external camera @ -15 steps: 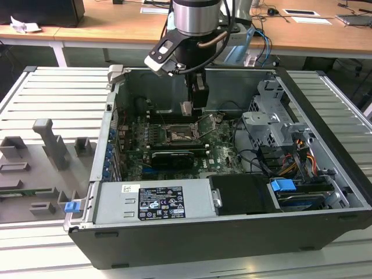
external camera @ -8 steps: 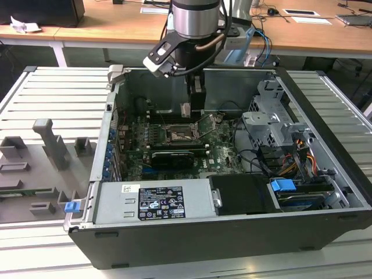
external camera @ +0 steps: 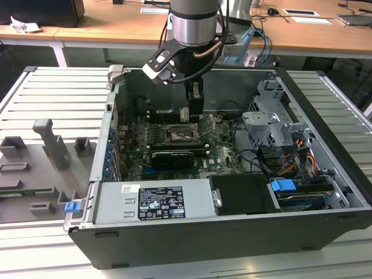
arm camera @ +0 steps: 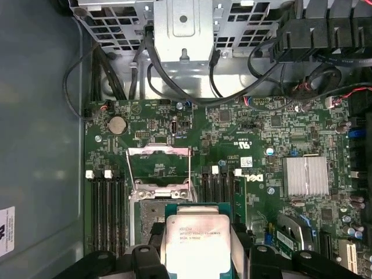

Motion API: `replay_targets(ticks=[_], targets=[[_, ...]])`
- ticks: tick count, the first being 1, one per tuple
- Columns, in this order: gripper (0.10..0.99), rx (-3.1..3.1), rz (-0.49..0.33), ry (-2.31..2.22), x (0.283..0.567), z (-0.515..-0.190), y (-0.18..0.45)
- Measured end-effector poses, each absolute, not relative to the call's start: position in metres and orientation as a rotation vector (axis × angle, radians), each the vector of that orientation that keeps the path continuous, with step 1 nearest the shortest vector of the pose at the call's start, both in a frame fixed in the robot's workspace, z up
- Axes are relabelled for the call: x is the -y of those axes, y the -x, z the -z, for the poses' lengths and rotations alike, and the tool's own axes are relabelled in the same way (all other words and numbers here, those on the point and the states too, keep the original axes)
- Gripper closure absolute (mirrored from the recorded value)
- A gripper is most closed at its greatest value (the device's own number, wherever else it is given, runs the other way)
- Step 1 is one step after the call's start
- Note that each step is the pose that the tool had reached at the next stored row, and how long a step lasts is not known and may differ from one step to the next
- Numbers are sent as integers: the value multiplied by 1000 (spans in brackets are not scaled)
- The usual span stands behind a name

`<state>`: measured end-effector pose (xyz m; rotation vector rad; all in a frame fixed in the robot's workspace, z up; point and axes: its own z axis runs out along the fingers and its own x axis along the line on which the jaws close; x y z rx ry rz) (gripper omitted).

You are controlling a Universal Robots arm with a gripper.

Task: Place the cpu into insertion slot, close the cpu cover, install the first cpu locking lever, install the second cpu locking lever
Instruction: 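Place the cpu into insertion slot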

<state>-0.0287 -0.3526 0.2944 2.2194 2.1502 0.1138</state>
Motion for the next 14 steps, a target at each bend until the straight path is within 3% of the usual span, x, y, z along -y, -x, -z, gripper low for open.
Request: replay_targets(ticks=[14], targets=[[557,-2191,-121,-2187,351,-273,31]])
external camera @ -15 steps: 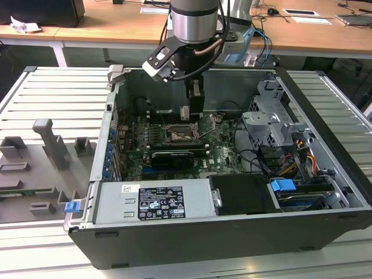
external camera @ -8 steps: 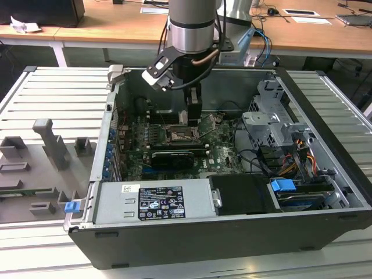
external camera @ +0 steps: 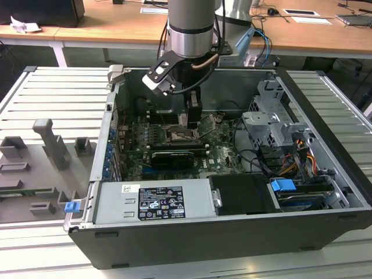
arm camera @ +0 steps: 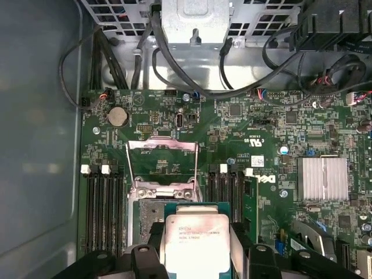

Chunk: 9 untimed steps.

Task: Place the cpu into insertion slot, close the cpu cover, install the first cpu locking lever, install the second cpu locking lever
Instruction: 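Place the cpu into insertion slot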

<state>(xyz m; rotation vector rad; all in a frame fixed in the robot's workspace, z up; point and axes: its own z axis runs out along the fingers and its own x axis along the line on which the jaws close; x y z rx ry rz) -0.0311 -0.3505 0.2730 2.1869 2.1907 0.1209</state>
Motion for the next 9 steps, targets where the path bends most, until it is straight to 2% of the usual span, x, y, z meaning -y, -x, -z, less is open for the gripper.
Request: replay_targets(ticks=[9], targets=[[557,-2191,-121,-2187,350,-267,32]])
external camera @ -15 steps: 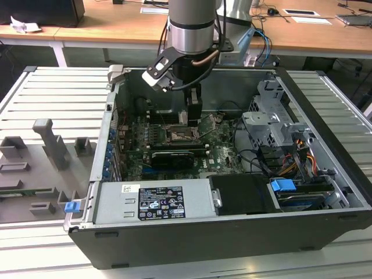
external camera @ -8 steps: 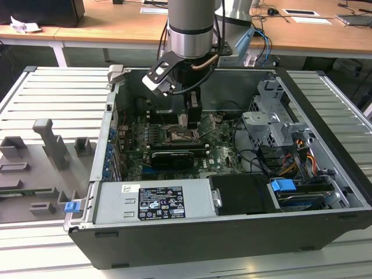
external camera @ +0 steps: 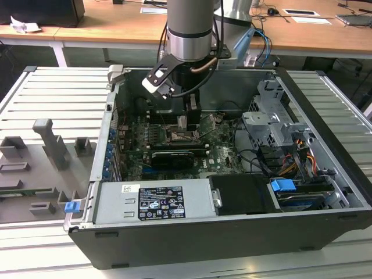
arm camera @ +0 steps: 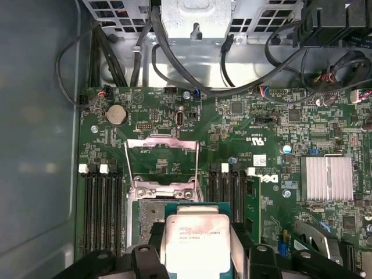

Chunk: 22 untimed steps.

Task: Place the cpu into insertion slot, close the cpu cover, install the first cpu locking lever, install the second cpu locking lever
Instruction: 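Place the cpu into insertion slot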

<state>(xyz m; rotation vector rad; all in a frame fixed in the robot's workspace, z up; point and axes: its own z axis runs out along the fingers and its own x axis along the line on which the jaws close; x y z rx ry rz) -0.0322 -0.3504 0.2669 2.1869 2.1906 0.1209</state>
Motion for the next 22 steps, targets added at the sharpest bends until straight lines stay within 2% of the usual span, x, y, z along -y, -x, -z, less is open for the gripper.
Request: replay_targets(ticks=[22], targets=[[557,-2176,-120,-2201,341,-246,34]])
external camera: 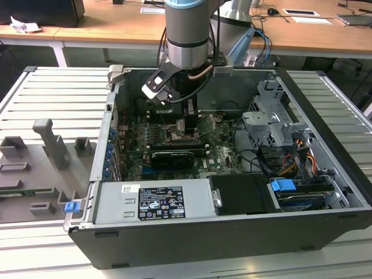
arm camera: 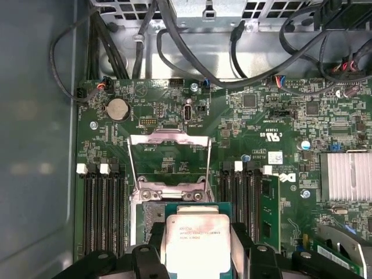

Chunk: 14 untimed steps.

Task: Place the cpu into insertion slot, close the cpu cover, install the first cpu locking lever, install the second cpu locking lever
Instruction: 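Place the cpu into insertion slot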

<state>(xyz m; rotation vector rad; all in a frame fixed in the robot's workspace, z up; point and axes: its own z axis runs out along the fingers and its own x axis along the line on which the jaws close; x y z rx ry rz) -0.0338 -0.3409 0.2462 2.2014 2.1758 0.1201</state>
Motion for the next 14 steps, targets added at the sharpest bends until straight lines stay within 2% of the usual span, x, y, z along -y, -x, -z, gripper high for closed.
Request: replay_targets(ticks=[14], targets=[[557,-2174,-120,-2203,328,-222,44]])
